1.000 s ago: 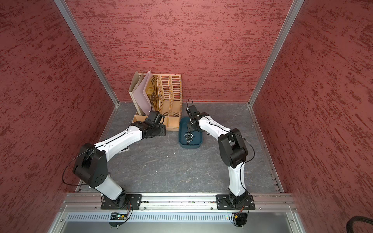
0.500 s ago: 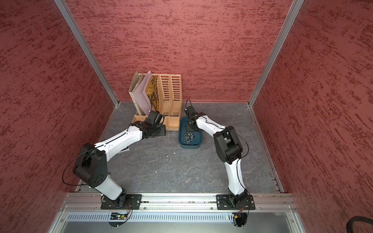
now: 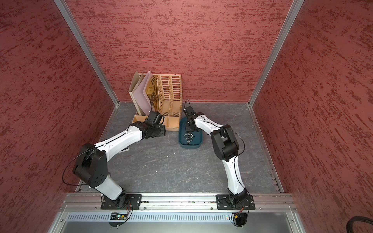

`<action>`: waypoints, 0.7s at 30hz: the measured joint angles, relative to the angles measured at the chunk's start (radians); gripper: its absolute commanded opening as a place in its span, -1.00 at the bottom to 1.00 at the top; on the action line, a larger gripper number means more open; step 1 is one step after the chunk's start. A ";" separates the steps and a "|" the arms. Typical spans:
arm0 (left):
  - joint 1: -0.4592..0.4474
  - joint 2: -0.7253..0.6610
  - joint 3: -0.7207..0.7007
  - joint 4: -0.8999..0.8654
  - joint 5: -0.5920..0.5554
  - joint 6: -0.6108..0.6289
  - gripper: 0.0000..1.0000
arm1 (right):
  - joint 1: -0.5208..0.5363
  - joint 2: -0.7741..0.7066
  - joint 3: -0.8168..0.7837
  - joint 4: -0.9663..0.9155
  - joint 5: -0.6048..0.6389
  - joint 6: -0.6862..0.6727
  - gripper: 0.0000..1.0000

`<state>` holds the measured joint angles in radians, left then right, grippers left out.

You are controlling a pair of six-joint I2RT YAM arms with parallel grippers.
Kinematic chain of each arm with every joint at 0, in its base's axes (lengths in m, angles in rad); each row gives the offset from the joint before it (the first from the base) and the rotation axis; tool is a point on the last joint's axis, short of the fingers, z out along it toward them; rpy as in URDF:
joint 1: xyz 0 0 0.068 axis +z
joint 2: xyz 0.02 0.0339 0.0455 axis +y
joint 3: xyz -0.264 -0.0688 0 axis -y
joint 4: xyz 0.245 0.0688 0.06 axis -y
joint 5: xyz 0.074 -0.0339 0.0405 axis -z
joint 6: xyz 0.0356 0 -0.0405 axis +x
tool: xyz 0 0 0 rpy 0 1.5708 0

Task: Take out the wing nut from the storage box
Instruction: Pick up the wing nut from the storage box.

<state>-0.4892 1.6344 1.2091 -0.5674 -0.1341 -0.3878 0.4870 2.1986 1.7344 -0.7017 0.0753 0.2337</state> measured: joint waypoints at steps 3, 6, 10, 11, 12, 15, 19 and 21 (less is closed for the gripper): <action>0.002 0.000 -0.002 0.000 0.000 0.000 0.05 | 0.000 0.012 0.005 -0.002 0.000 -0.003 -0.44; 0.002 0.000 -0.002 0.000 0.000 0.000 0.05 | -0.001 0.020 0.006 -0.004 0.000 -0.003 -0.45; 0.002 0.000 -0.007 0.000 0.000 0.000 0.05 | -0.001 0.023 0.006 -0.008 0.000 -0.005 -0.46; 0.002 0.000 -0.009 0.000 0.000 0.000 0.05 | -0.001 0.023 0.006 -0.008 0.000 -0.006 -0.46; 0.002 0.000 -0.010 0.000 0.000 0.000 0.05 | -0.001 0.023 0.006 -0.008 0.000 -0.006 -0.47; 0.002 0.000 -0.014 0.001 0.000 0.000 0.06 | -0.002 0.023 0.006 -0.007 0.000 -0.006 -0.50; 0.002 0.000 -0.014 0.001 0.000 0.000 0.05 | -0.002 0.023 0.005 -0.007 0.000 -0.006 -0.56; 0.002 0.000 -0.014 0.001 0.000 0.000 0.05 | -0.002 0.023 0.005 -0.007 0.000 -0.006 -0.61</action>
<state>-0.4873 1.6344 1.1946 -0.5663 -0.1337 -0.3882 0.4850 2.2211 1.7397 -0.7090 0.0750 0.2276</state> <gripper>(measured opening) 0.527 0.214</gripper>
